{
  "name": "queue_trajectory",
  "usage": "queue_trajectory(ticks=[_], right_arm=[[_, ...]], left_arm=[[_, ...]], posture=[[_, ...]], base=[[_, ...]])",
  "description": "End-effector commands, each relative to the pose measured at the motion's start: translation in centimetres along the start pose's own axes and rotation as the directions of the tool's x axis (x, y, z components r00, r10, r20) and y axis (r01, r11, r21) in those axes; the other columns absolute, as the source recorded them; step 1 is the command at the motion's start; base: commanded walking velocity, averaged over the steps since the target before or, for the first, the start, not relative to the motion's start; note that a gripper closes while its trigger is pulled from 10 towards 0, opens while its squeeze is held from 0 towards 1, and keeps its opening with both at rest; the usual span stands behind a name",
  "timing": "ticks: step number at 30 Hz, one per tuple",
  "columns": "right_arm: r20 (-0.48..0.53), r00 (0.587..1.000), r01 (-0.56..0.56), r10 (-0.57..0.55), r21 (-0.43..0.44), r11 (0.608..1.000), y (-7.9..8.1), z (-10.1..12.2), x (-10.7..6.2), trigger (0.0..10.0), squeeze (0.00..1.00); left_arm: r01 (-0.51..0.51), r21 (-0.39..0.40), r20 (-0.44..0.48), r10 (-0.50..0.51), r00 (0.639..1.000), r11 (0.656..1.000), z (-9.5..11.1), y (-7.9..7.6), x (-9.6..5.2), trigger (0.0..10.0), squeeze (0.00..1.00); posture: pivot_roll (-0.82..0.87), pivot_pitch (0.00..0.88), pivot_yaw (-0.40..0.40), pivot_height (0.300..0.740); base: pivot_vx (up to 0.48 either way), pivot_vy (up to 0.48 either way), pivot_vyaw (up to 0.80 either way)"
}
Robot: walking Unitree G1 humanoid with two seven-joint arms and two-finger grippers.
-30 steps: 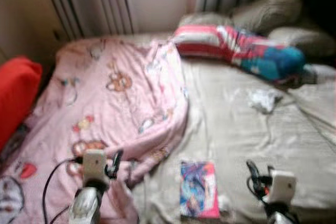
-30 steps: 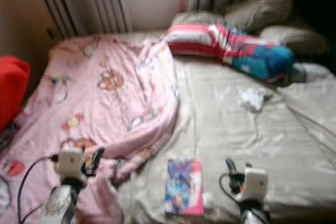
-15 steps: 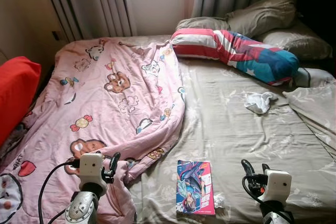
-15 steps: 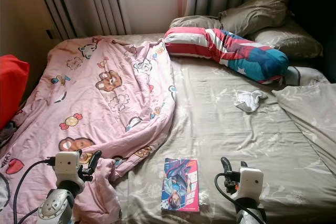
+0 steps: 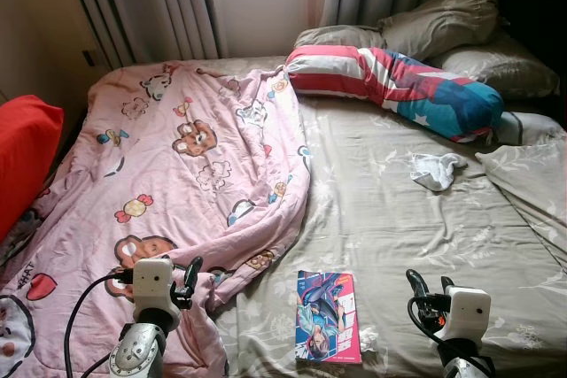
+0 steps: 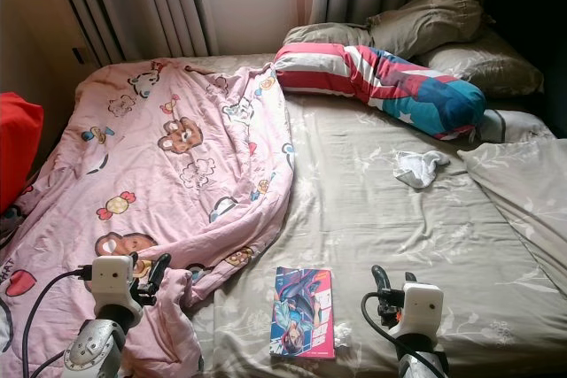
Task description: Clean up the room
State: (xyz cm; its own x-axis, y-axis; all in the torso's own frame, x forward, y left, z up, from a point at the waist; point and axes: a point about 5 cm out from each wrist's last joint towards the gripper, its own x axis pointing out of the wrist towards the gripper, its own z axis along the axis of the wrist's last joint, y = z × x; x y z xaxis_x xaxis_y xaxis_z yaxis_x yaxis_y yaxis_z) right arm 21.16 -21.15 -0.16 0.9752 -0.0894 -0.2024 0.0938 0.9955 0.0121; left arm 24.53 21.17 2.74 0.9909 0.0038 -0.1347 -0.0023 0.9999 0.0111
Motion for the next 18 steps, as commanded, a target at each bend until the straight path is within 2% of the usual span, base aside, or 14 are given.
queue_trajectory(ticks=[1, 5, 9, 18], right_arm=[[-0.003, 1.000, -0.003, 0.003, 0.000, 1.000, -0.01, 0.04, -0.13, 10.0, 0.00], [-0.006, 1.000, -0.006, 0.006, 0.002, 1.000, 0.08, -0.03, -0.15, 10.0, 0.00], [-0.007, 1.000, -0.007, 0.007, 0.004, 1.000, 0.15, -0.03, -0.13, 10.0, 0.00], [-0.012, 1.000, -0.010, 0.010, 0.005, 1.000, 0.30, -0.10, -0.18, 10.0, 0.00]], left_arm=[[-0.006, 0.007, 0.001, 0.006, 1.000, 1.000, 0.30, 0.21, 0.15, 10.0, 0.00], [0.003, 0.003, 0.006, -0.003, 1.000, 1.000, 0.52, 0.13, 0.32, 10.0, 0.00], [0.005, -0.001, 0.006, -0.005, 1.000, 1.000, 0.52, 0.09, 0.33, 10.0, 0.00], [0.002, 0.009, 0.006, -0.002, 1.000, 1.000, 0.55, 0.14, 0.32, 10.0, 0.00]], posture=[[-0.10, 0.062, 0.015, 0.740], [-0.10, 0.062, 0.016, 0.740], [-0.10, 0.062, 0.018, 0.740], [-0.10, 0.064, 0.019, 0.740]], base=[[0.000, 0.000, 0.00], [0.000, 0.000, 0.00], [-0.339, 0.000, 0.00], [0.000, 0.000, 0.00]])
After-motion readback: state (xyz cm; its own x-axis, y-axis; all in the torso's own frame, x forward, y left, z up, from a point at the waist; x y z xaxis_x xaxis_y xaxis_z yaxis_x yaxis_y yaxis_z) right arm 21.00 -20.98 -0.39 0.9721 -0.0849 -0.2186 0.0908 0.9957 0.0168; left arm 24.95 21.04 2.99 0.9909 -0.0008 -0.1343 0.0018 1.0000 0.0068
